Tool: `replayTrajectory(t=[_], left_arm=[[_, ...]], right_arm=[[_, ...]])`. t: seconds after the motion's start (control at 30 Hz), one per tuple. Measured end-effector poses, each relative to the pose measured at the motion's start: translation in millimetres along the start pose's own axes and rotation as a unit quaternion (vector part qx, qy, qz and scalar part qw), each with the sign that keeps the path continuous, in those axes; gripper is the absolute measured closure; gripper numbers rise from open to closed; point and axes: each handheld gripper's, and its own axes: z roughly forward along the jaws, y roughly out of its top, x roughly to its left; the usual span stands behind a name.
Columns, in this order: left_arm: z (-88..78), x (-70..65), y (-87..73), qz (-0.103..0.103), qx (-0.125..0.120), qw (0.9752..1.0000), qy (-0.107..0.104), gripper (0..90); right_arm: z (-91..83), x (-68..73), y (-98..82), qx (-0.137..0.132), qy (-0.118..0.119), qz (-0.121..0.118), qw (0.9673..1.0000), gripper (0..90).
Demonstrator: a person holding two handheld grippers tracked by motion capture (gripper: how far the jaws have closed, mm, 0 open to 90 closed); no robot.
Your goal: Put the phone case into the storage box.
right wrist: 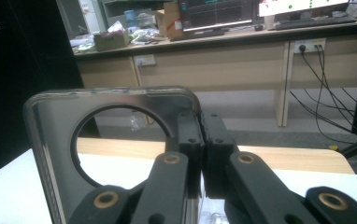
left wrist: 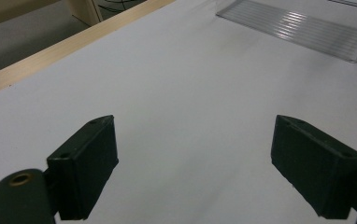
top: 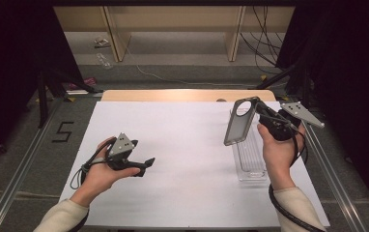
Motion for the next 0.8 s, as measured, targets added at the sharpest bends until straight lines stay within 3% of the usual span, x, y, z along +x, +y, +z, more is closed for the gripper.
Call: replayTrajectory(t=[0.8], left_arm=[[-1.9,2.7,-1.2,-0.004,-0.002,1.0,0.003,14.6]], right_arm=[[-4.7,-16.8,4.5,-0.006,-0.024,0.006,0.9997,88.5]])
